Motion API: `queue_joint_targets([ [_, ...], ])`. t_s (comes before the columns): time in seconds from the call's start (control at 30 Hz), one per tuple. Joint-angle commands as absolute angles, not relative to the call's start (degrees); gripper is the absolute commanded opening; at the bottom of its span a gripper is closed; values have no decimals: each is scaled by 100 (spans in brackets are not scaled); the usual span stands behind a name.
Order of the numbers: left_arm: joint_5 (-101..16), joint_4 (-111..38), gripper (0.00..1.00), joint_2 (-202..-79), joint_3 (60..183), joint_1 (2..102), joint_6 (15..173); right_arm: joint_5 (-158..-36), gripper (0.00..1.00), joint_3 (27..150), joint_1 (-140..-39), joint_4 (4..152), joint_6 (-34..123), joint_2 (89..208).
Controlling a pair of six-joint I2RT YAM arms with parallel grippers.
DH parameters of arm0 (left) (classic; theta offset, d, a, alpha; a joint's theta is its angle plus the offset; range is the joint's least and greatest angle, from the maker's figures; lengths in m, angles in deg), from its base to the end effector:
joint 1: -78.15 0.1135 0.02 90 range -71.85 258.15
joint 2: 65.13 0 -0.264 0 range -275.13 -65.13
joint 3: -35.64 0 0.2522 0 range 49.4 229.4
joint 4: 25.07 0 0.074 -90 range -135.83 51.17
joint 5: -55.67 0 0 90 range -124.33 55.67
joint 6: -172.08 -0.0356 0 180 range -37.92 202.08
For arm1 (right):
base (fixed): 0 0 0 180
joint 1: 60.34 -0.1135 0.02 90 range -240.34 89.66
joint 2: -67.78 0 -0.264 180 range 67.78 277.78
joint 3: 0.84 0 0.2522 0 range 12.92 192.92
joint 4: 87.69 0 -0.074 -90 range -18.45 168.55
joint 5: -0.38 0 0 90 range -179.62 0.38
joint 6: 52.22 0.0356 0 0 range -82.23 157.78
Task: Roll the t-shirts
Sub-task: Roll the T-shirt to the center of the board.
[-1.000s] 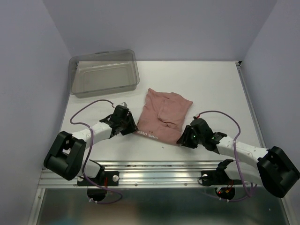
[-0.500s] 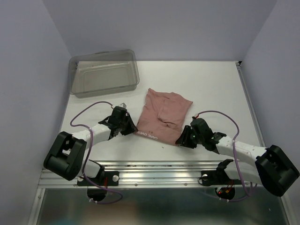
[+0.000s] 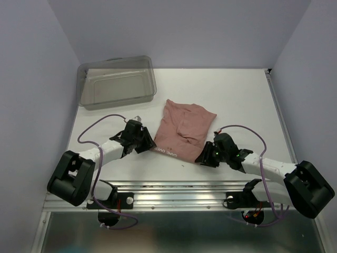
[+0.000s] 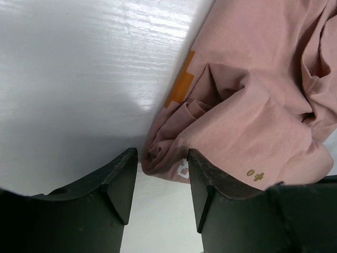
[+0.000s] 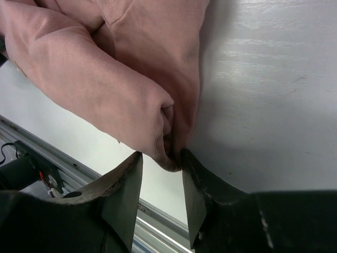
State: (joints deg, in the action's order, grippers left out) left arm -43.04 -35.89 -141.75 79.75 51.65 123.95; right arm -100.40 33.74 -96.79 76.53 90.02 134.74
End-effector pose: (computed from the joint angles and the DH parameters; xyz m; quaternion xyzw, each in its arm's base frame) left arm 0.2222 -0.1168 0.1599 -0.0926 0.9114 -0.2796 0.2875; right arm 0.1588 0.1256 0.1402 0.0945 0.9257 0.3112 0.1929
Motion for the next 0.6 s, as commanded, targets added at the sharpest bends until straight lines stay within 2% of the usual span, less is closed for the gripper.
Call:
queue_joint_targets([
  [0.0,-3917,-4155,55,-13958,7954,5170,12313,-9911,44,3269,-9655,7609,8998,13396],
  [0.17,-3802,-4278,55,-13993,7981,5179,12295,-9876,48,3243,-9655,7635,9025,13431],
  [0.37,-3846,-4296,55,-14151,7990,5161,12243,-9858,47,3243,-9655,7653,9033,13466],
  [0.53,-4091,-4200,42,-14212,7990,5144,12251,-9788,33,3251,-9655,7653,9033,13458],
  [0.57,-4214,-4173,40,-14213,7963,5144,12251,-9779,27,3252,-9655,7653,9033,13449],
])
